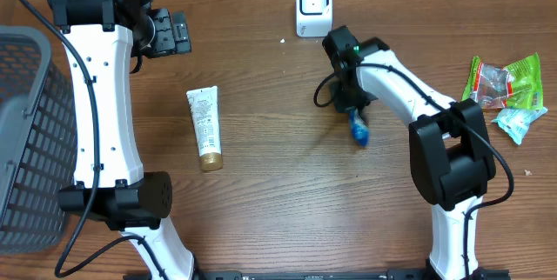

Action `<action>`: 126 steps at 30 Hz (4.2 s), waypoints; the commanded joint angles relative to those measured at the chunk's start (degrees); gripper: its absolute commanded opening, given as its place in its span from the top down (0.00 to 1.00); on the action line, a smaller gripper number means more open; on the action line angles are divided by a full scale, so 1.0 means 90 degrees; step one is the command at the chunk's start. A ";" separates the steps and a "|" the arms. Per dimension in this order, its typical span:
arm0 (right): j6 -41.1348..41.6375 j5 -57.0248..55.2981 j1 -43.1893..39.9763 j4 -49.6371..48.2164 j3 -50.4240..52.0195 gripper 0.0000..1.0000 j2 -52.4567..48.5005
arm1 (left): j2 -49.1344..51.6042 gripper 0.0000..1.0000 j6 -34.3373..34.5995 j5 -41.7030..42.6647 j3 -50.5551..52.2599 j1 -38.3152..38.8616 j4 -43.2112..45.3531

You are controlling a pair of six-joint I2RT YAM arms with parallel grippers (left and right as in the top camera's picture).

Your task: Scan the item barcode

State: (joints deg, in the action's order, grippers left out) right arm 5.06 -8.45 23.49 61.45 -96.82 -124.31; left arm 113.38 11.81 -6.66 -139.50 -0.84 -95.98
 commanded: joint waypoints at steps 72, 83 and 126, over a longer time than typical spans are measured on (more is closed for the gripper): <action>-0.1785 0.1377 -0.0469 -0.0646 -0.1054 0.33 -0.0007 | -0.0029 0.00 -0.0078 0.0032 -0.0129 0.0012 0.0022; -0.1666 0.1702 -0.0644 -0.1178 -0.1010 0.71 -0.0845 | -0.0029 0.00 -0.0078 0.0032 -0.0129 0.0012 0.0022; -0.4048 0.4983 -0.0969 0.0729 -0.0260 0.29 -0.0840 | -0.0029 0.00 -0.0078 0.0032 -0.0129 0.0012 0.0024</action>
State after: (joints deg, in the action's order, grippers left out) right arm -30.35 33.50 14.46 70.04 -100.68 -131.96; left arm 113.38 11.81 -6.66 -139.50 -0.84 -95.98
